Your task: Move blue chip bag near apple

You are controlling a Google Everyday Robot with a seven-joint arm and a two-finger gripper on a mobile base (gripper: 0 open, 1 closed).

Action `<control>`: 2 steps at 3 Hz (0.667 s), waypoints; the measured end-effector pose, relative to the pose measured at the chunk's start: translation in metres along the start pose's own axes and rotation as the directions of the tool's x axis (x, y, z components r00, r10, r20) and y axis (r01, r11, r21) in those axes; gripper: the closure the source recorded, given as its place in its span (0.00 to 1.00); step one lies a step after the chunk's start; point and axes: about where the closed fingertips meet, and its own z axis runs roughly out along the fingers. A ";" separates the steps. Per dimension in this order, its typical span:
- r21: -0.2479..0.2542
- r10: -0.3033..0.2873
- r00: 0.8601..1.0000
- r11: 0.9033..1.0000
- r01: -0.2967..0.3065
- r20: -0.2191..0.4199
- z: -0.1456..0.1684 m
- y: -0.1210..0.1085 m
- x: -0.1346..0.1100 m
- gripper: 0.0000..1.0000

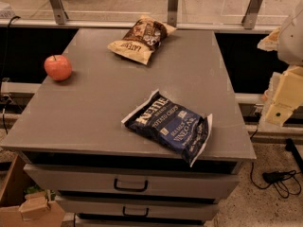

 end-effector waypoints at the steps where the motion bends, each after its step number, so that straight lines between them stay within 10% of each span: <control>1: 0.001 -0.003 1.000 1.000 0.003 0.010 0.000 0.000 -0.003 0.00; 2: -0.055 -0.046 0.994 0.997 0.051 0.095 0.039 0.004 -0.041 0.00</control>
Offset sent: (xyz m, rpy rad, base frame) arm 0.0279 0.0749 -0.0549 0.1522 0.0563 0.1486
